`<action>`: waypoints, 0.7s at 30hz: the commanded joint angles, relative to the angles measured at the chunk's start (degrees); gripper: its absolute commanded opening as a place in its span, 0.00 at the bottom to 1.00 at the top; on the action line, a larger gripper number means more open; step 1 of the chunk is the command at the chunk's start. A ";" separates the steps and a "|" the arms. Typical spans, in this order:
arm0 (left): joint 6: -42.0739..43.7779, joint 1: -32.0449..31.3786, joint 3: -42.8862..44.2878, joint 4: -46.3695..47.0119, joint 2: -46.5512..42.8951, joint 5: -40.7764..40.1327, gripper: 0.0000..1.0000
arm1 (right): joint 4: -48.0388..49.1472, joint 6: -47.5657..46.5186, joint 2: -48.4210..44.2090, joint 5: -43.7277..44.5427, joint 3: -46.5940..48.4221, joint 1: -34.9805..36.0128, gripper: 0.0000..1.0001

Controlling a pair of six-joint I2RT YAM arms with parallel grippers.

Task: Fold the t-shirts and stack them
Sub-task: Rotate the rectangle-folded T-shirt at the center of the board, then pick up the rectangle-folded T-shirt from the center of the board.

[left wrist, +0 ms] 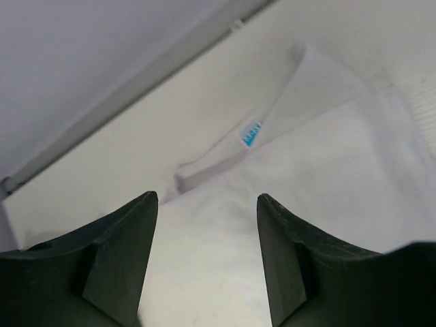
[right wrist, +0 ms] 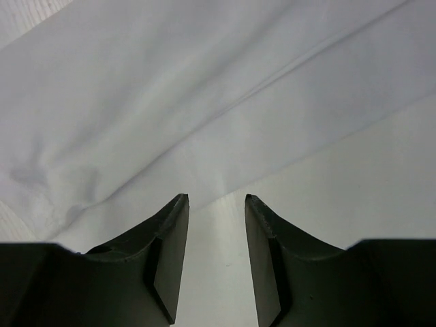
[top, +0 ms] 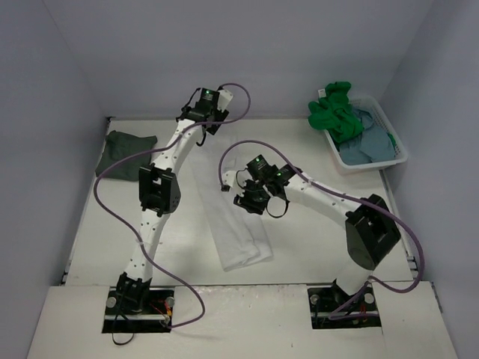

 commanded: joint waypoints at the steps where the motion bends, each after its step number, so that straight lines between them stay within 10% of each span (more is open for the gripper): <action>1: -0.83 0.56 -0.56 -0.77 -15.17 -0.73 0.55 | -0.19 -1.09 -5.05 -1.00 2.49 0.50 0.36; 11: -4.25 4.34 -33.20 -4.29 -48.00 6.11 0.55 | 3.59 -8.22 -18.58 15.60 -12.62 13.67 0.51; 21: -2.05 8.81 -59.98 -3.76 -69.84 5.33 0.55 | 0.86 -9.53 -23.61 13.33 -20.45 22.64 0.62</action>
